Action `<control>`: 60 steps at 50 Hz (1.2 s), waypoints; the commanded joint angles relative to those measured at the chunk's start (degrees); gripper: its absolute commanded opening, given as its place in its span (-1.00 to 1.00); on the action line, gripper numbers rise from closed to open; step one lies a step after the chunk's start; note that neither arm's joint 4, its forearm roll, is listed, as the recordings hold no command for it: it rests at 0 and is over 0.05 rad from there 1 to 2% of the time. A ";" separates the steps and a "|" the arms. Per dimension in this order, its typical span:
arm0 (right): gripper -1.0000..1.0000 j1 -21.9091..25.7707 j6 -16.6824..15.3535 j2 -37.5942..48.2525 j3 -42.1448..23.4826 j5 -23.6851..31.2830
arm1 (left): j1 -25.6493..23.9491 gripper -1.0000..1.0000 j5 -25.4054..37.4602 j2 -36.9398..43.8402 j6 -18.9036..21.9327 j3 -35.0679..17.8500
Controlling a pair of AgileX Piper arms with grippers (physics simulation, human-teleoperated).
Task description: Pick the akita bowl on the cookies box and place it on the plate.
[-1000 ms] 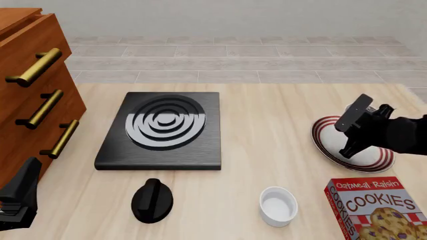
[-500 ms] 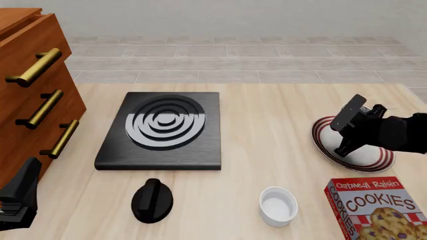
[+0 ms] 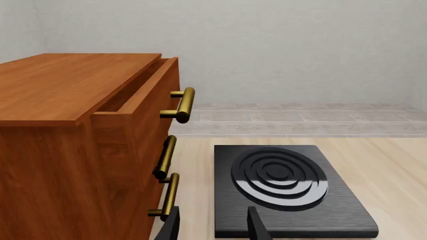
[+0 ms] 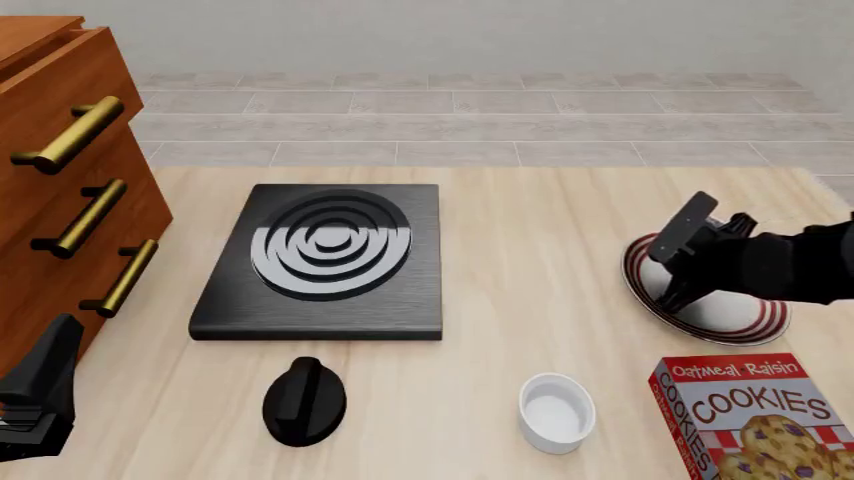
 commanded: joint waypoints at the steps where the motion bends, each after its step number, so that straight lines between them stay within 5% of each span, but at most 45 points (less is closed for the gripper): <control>1: -1.00 0.52 0.92 1.15 -0.43 0.05 | 0.00 1.00 0.00 0.00 0.00 0.00; 4: -1.00 0.53 0.85 1.35 -0.25 -0.18 | 0.00 1.00 0.00 0.00 0.00 0.00; 5: 1.00 0.75 0.81 1.50 -0.15 0.12 | 0.00 1.00 0.00 0.00 0.00 0.00; 28: 1.00 2.30 2.70 0.36 0.24 0.84 | 0.00 1.00 0.00 0.00 0.00 0.00; 60: 1.00 10.49 9.32 -15.79 8.34 1.22 | 0.00 1.00 0.00 0.00 0.00 0.00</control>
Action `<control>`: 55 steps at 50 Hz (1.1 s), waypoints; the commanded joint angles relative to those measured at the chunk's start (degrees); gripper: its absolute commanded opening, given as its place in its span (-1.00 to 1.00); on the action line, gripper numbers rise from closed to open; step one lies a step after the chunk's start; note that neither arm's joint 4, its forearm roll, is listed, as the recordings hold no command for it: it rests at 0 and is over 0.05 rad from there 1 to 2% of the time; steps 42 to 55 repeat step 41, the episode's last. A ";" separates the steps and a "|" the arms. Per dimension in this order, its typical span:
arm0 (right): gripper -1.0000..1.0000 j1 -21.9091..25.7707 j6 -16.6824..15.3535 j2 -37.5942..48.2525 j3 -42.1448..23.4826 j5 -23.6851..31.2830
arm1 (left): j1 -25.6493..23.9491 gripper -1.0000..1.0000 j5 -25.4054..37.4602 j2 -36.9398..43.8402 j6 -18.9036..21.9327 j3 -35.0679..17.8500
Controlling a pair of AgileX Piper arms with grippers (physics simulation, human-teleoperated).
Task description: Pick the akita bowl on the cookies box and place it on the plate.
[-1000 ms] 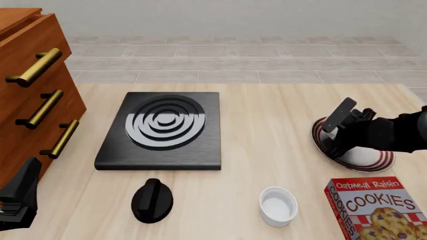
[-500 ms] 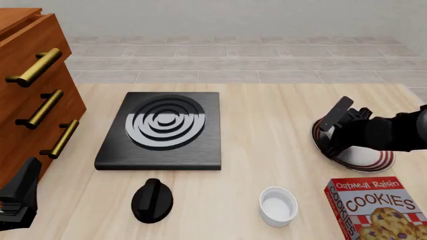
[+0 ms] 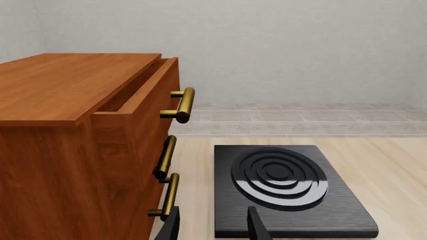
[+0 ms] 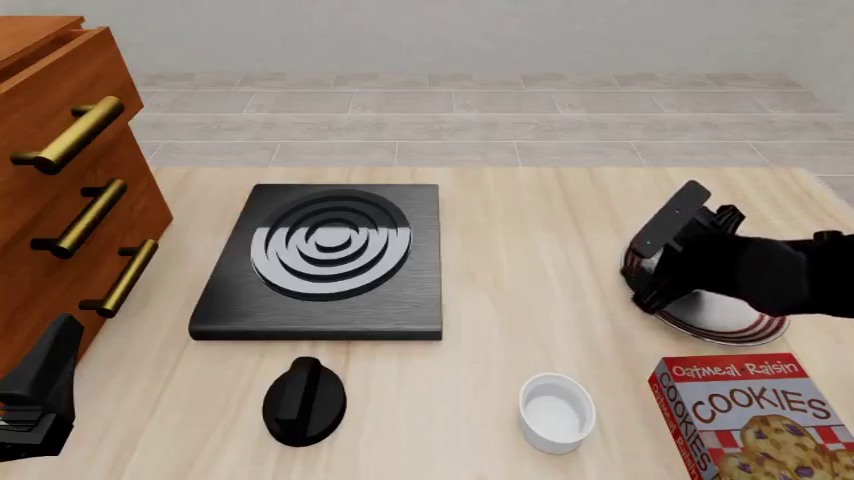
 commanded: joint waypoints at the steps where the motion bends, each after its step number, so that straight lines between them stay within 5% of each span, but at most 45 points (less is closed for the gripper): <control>1: 1.00 2.80 1.81 -5.05 2.84 -0.23 | 0.00 1.00 0.00 0.00 0.00 0.00; 22: 1.00 7.35 5.49 -16.05 8.67 -1.24 | 0.00 1.00 0.00 0.00 0.00 0.00; 55: 1.00 12.23 6.48 -24.10 11.00 0.22 | 0.00 1.00 0.00 0.00 0.00 0.00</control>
